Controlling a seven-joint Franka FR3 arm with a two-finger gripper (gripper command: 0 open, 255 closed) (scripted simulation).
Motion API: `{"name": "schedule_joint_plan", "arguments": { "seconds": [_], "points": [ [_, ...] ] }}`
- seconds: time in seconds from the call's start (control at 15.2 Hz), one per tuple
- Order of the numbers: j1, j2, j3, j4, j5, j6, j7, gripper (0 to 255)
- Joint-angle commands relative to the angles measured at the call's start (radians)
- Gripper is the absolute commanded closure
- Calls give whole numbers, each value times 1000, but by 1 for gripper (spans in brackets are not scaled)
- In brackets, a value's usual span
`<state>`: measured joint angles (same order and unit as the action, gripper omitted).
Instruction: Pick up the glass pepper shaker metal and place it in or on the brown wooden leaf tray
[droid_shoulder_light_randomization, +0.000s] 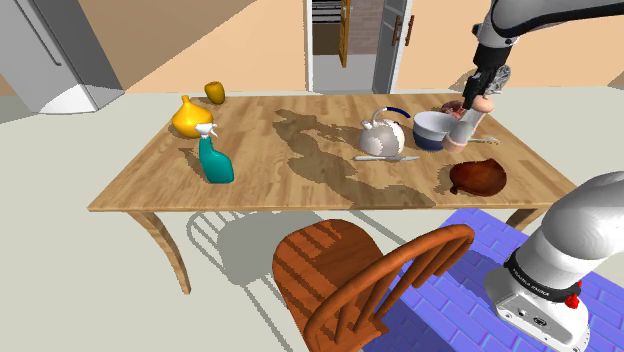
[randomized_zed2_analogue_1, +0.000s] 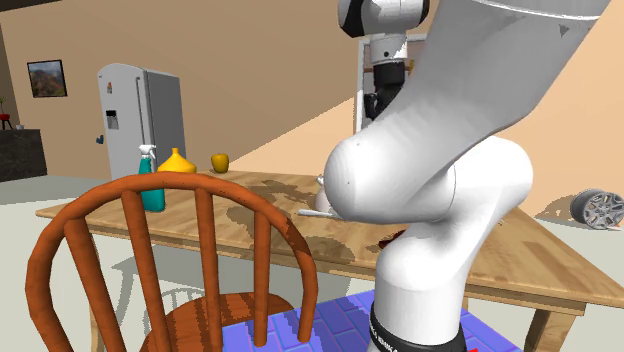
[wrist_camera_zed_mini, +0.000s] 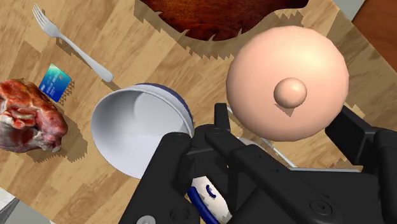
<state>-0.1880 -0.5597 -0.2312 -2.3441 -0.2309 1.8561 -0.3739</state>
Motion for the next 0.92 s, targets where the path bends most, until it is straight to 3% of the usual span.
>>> {"name": "schedule_joint_plan", "arguments": {
  "seconds": [0.0, 0.4, 0.86],
  "points": [
    [-20, -23, -33, 11, -18, -25, -49, 255],
    [-74, -69, -133, 43, -73, -75, -188, 255],
    [-80, -71, -150, -51, -89, 16, -177, 255]
  ]
}}
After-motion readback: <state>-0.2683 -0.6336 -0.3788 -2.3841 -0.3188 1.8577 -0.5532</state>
